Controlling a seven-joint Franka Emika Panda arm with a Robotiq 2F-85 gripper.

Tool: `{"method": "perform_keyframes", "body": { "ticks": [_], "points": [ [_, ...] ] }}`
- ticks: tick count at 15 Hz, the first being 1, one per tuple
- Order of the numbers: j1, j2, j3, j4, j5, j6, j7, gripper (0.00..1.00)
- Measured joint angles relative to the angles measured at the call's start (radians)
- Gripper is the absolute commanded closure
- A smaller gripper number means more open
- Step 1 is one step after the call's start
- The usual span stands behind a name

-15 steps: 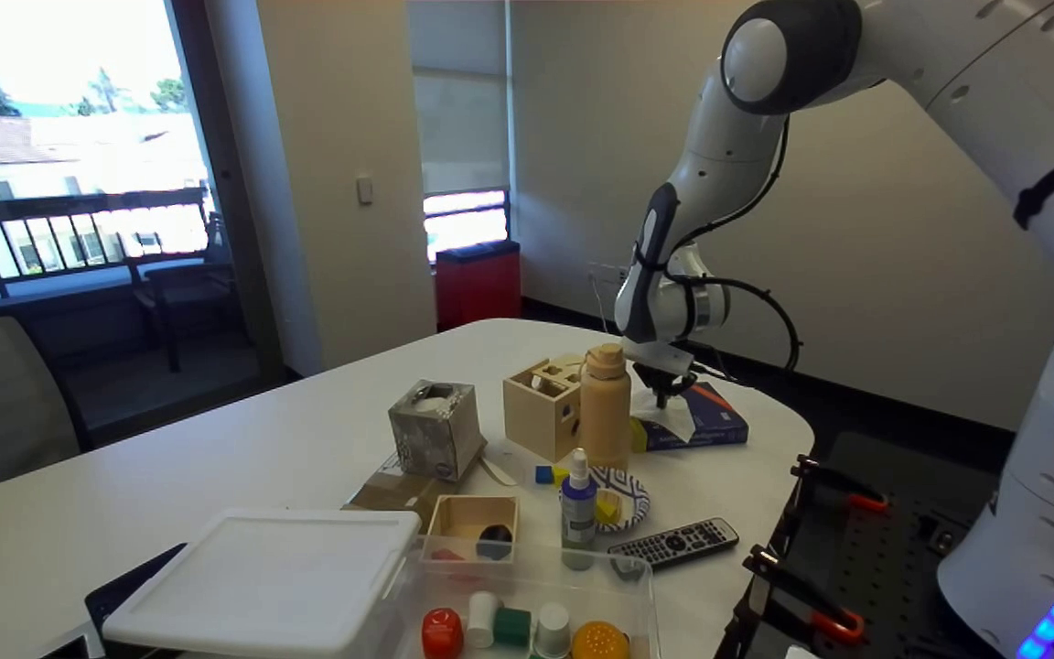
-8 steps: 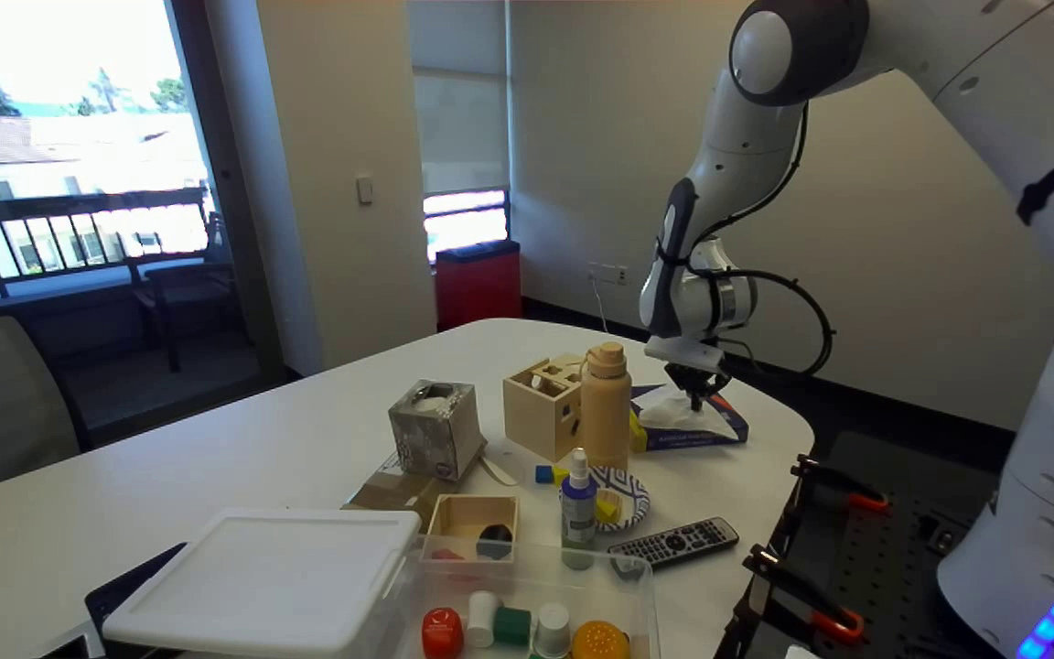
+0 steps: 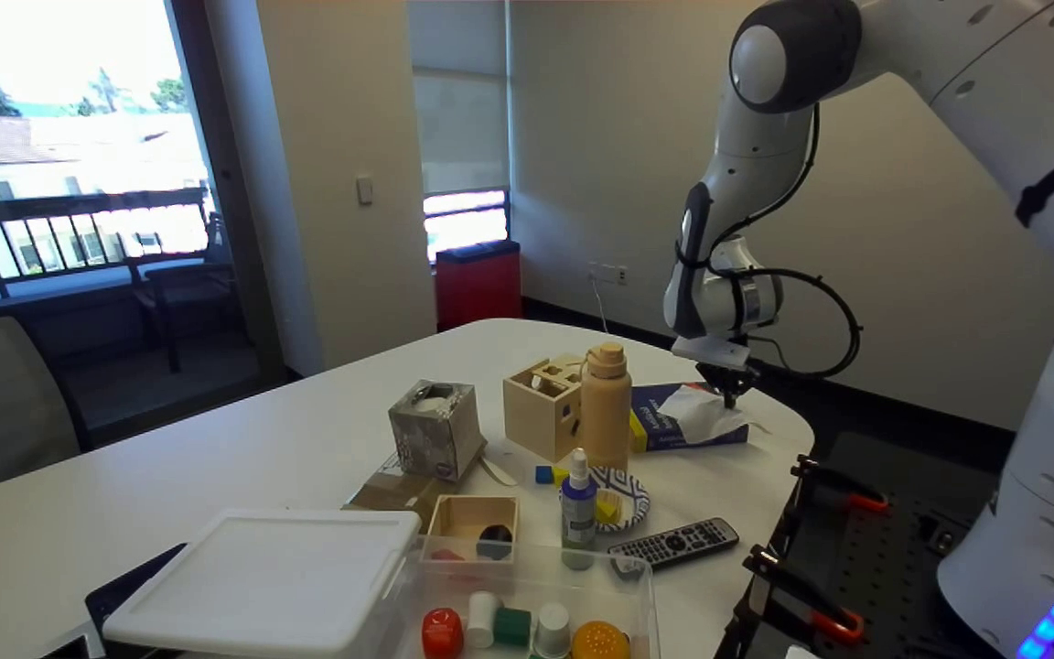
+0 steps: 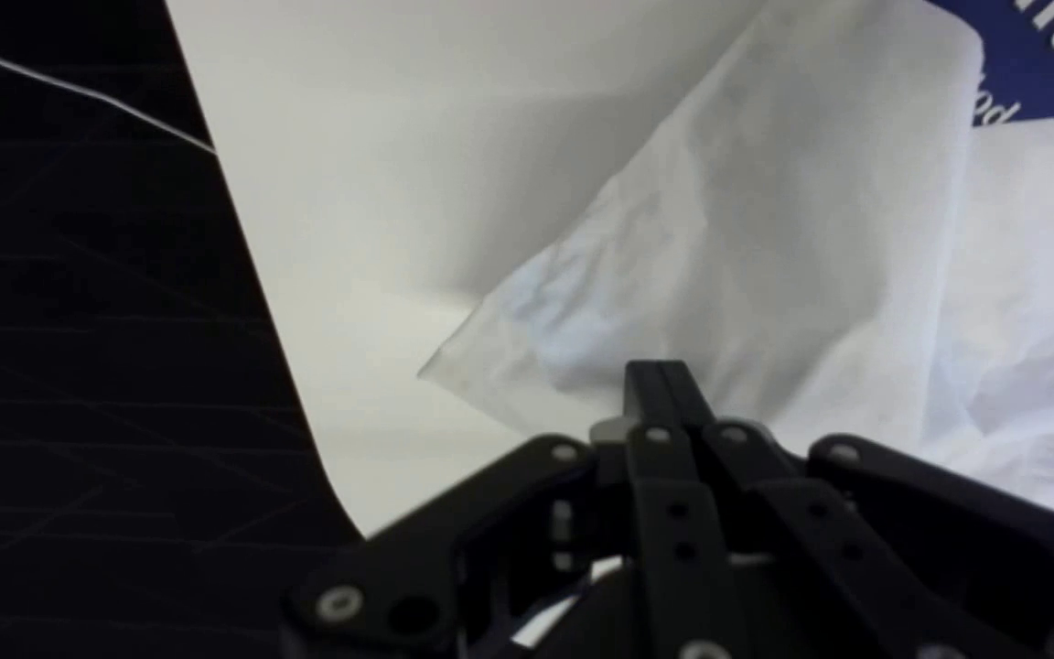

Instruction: Use the paper towel to clean the book

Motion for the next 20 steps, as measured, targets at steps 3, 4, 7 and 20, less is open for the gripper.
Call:
{"method": "perform_keyframes", "body": {
  "ticks": [3,4,7,20],
  "points": [
    [0.034,0.000,-0.059,0.001,-0.004,0.002,0.030,1.00],
    [0.048,0.001,-0.076,0.003,-0.008,0.004,0.042,1.00],
    [0.077,0.009,-0.090,0.024,-0.015,0.012,0.073,1.00],
    [0.045,0.142,0.043,0.277,-0.014,0.023,0.094,1.00]
  ]
}}
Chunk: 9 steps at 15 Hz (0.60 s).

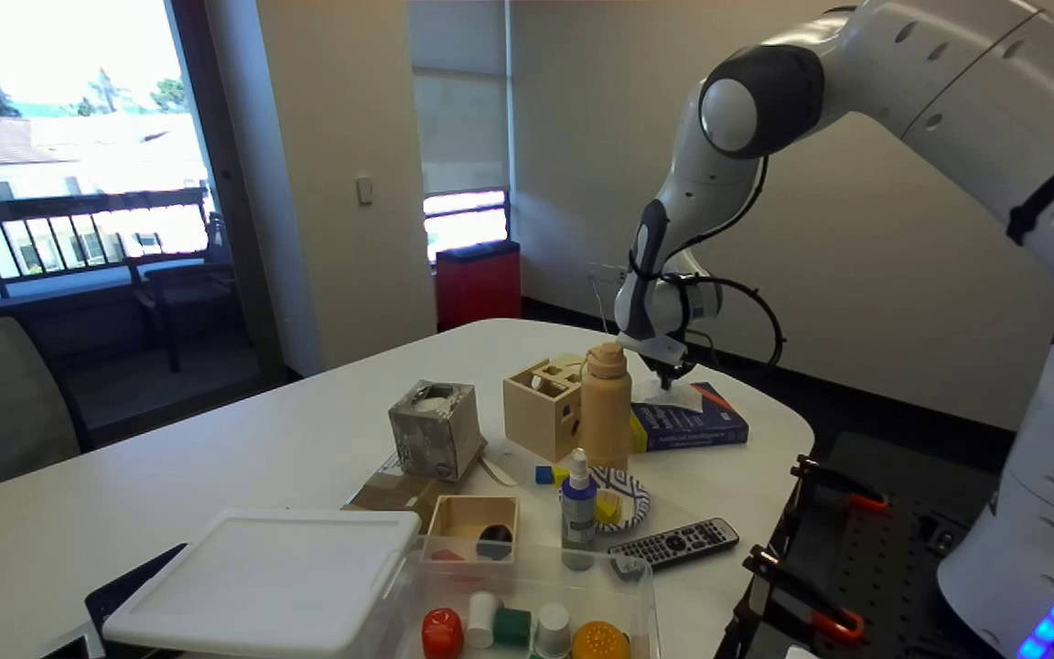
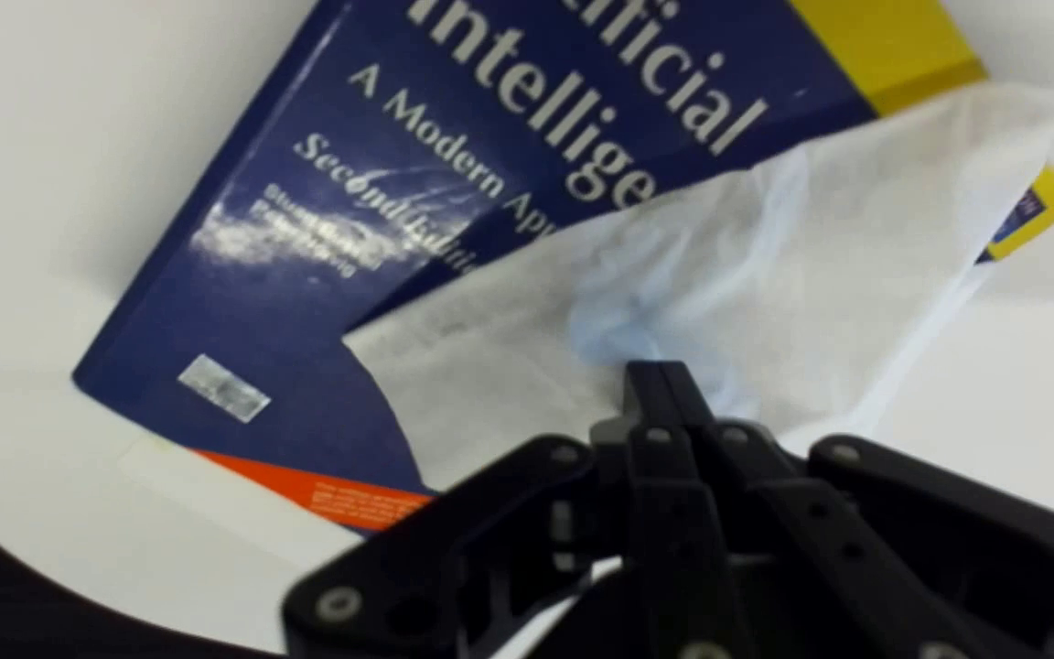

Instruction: Use the paper towel to clean the book

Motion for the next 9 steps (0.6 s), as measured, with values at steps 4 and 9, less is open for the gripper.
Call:
{"method": "perform_keyframes", "body": {
  "ticks": [4,9],
  "points": [
    [-0.041,0.000,0.088,0.033,0.000,-0.003,-0.009,1.00],
    [-0.071,0.000,0.125,0.030,0.001,-0.035,-0.026,1.00]
  ]
}}
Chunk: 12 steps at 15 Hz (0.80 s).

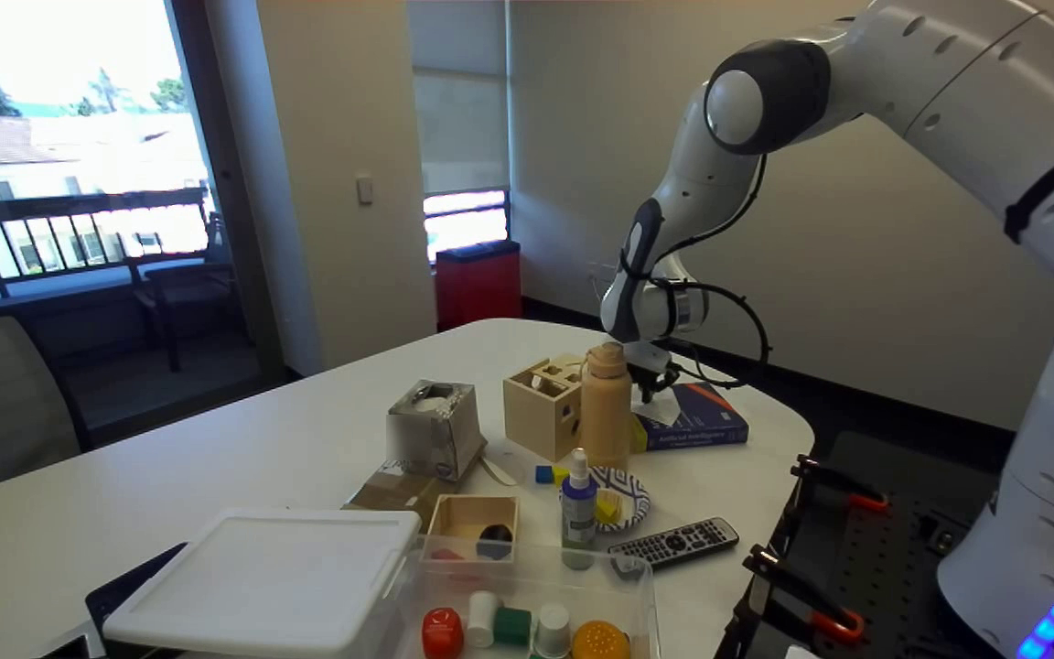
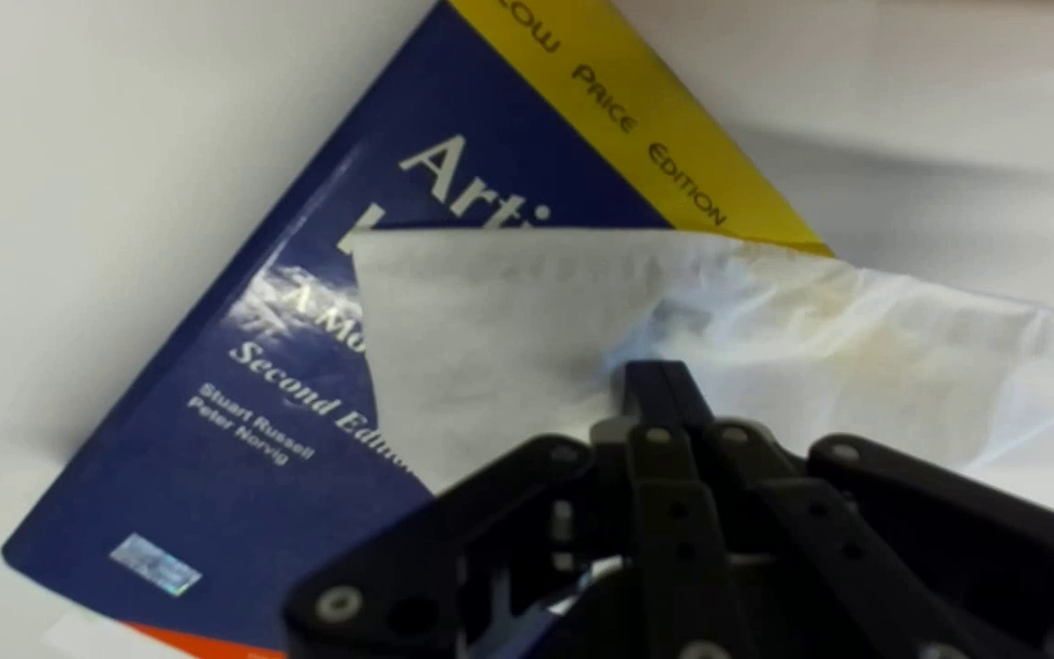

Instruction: Use the paper towel to clean the book

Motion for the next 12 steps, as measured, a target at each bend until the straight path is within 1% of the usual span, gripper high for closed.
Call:
{"method": "perform_keyframes", "body": {
  "ticks": [4,7,12],
  "points": [
    [-0.032,-0.010,-0.002,-0.021,0.000,-0.029,-0.002,1.00],
    [-0.048,-0.030,-0.018,-0.059,0.000,-0.034,-0.003,1.00],
    [-0.039,-0.065,-0.091,-0.129,0.000,-0.034,-0.001,1.00]
  ]
}}
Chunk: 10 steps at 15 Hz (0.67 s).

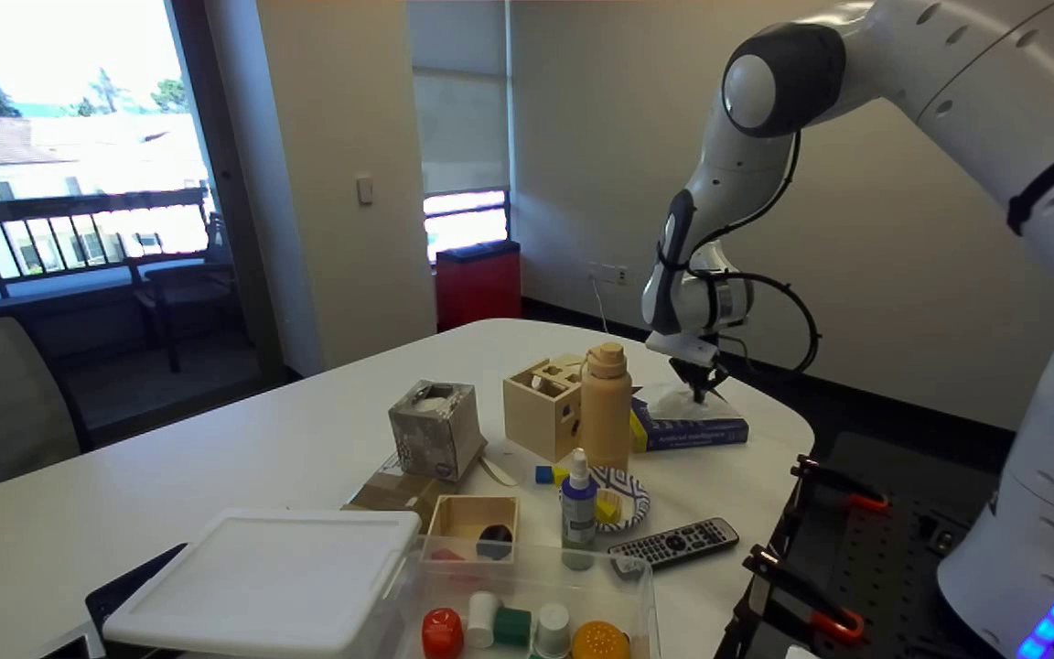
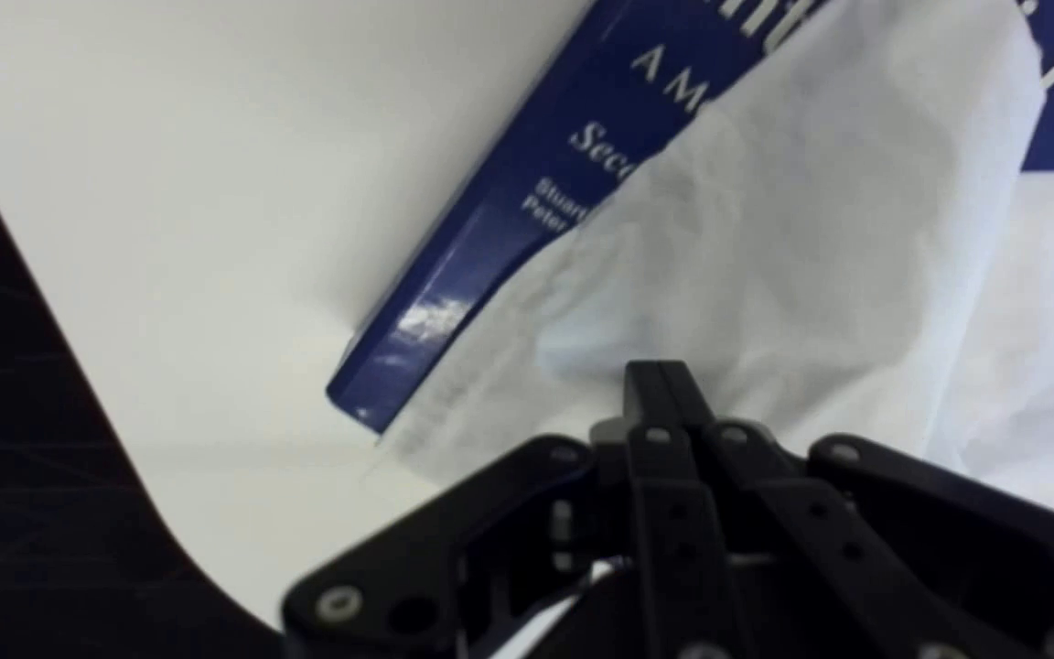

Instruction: Use the paper towel to clean the book

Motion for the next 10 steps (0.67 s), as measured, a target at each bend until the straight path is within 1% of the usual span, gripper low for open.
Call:
{"method": "perform_keyframes", "body": {
  "ticks": [3,5,7,10],
  "points": [
    [0.023,-0.027,-0.068,-0.043,-0.001,0.003,0.000,1.00],
    [0.032,-0.072,-0.095,-0.089,-0.001,0.031,-0.001,1.00],
    [0.045,-0.150,-0.104,-0.164,-0.001,0.105,-0.019,1.00],
    [0.093,-0.295,-0.112,-0.310,-0.001,0.274,-0.067,1.00]
  ]
}}
